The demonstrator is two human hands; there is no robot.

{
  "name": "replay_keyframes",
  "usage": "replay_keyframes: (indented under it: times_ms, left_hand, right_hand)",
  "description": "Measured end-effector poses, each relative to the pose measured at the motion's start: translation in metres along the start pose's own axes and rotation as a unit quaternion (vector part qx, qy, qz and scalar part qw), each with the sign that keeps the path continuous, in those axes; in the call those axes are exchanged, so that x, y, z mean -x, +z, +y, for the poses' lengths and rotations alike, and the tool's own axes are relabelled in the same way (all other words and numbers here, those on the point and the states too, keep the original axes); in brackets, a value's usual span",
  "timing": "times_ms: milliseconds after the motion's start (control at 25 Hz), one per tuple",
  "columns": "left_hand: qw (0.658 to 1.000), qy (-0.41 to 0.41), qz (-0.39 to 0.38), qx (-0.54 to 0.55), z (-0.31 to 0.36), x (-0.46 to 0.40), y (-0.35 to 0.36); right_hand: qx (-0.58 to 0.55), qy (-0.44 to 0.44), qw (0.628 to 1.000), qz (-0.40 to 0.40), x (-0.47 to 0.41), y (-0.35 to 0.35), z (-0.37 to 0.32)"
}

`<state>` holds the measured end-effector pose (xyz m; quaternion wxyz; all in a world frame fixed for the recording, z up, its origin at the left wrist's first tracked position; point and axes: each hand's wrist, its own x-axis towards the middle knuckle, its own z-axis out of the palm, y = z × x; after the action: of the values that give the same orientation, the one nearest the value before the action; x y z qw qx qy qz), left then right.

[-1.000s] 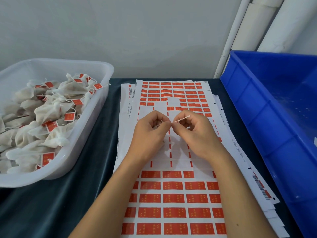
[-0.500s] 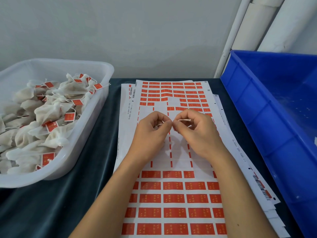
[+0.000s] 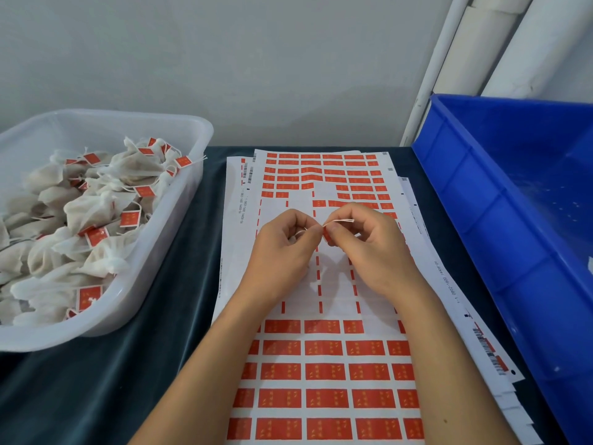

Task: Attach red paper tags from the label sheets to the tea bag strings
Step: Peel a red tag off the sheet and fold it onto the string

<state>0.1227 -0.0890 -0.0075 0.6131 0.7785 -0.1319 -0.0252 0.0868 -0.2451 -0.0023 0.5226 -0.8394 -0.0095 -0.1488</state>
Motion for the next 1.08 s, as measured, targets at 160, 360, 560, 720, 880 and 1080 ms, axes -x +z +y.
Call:
replay_keyframes:
  times_ms: [160, 360, 560, 720, 880, 1080]
  left_hand:
    - [1.0, 0.005, 0.007, -0.017, -0.0015, -0.0007, 0.0008]
    - [1.0, 0.017, -0.004, -0.018, -0.0048, 0.0, 0.0]
    - [1.0, 0.01, -0.01, -0.008, -0.0041, 0.0011, 0.0008]
    - [1.0, 0.003, -0.005, 0.015, -0.0007, 0.0011, 0.0011]
    - [1.0, 0.014, -0.009, -0.002, 0.0007, 0.0018, 0.0006]
    - [1.0, 0.009, -0.023, 0.017, 0.0005, 0.0015, -0.0015]
  right_hand:
    - [-0.012, 0.012, 1.0, 0.003, 0.0, 0.0022, 0.0012]
    - [0.006, 0.007, 1.0, -0.011, 0.0001, 0.0018, 0.001]
    - [-0.005, 0.008, 1.0, -0.011, 0.0003, 0.0022, -0.0001]
    - [-0.015, 0.014, 1.0, -0.004, -0.0002, 0.0017, 0.0003]
    - [0.004, 0.008, 1.0, -0.009, 0.0001, 0.0015, 0.0004]
    - [-0.029, 0.02, 0.999, -0.003, -0.0001, -0.0003, 0.0]
